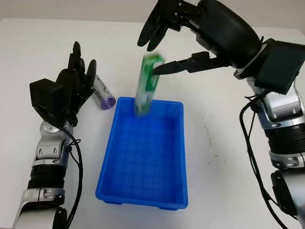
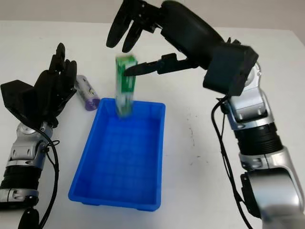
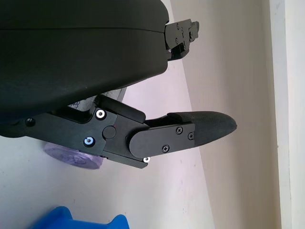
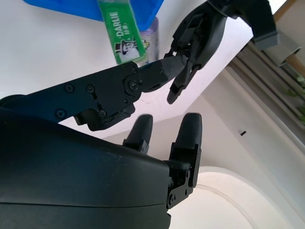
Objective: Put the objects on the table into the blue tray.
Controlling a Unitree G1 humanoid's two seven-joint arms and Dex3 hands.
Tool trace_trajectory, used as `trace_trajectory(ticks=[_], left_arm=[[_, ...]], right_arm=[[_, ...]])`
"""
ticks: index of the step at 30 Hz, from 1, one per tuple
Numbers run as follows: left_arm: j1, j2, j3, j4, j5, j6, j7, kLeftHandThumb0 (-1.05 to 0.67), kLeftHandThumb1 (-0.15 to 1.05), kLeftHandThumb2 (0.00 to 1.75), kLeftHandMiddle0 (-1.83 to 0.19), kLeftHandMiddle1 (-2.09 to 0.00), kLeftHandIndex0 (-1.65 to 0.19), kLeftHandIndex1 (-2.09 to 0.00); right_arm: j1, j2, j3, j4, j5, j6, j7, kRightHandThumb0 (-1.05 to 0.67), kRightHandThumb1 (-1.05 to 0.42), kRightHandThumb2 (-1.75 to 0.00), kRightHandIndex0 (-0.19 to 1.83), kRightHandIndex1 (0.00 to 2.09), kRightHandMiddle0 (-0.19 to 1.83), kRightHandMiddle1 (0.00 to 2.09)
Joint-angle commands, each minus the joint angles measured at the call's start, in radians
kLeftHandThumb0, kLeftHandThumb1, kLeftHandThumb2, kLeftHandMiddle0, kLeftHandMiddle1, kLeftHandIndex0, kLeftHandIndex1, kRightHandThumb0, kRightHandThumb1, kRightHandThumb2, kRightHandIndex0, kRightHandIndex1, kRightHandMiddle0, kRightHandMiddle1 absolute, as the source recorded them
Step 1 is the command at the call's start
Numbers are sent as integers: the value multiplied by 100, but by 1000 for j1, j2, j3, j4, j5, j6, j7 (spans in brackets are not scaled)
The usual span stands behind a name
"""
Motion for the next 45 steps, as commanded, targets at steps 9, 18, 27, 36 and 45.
trace_trajectory(ticks=[9,18,27,36,45], left_arm=[[1,1,4,-10,-6,-8,-3,-69,105,54,19,0,19,0],[-5,3,3,-1,-4,-5,-5,-69,105,55,19,0,19,0],[-19,40,7,13,9,-13,-14,-69,105,56,19,0,19,0],[-40,195,16,-14,74,3,-53,-70,105,57,19,0,19,-1],[-63,330,-4,43,144,-76,-111,-68,105,54,19,0,17,-3]], right_arm=[[-1,18,-42,6,-11,-8,17,-51,-101,-5,-5,69,-11,85],[4,64,-108,54,19,-8,-40,-82,-105,-51,-19,1,-19,2],[31,140,-231,296,76,128,-216,-80,-105,-72,-19,0,-19,0],[84,137,-260,417,66,271,-276,-75,-105,-78,-19,0,-19,0],[163,189,-298,322,118,351,-323,-71,-105,-82,-19,0,-19,0]])
